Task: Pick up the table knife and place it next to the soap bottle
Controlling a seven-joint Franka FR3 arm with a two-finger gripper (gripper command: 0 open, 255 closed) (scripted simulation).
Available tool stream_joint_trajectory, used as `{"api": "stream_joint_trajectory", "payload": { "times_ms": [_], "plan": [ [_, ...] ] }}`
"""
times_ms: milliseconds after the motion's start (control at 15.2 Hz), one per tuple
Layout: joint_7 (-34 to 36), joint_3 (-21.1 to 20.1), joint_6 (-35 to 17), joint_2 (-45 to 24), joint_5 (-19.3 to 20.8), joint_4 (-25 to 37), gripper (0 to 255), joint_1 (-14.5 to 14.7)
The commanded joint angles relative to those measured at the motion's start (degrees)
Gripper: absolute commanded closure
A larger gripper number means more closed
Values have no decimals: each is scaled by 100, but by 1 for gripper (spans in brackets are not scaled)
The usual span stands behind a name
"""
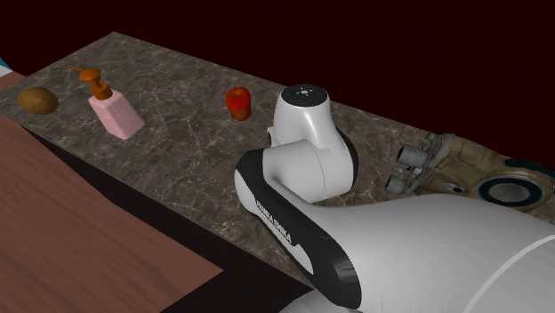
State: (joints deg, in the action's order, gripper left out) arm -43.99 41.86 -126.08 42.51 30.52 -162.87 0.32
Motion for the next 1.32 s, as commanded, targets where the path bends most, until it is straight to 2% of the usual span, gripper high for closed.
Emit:
{"api": "stream_joint_trajectory", "payload": {
  "times_ms": [0,1254],
  "plan": [
    [0,0,0,0,0,0,255,0],
    [-32,-799,1762,768,-609,1000,255,61]
  ]
}}
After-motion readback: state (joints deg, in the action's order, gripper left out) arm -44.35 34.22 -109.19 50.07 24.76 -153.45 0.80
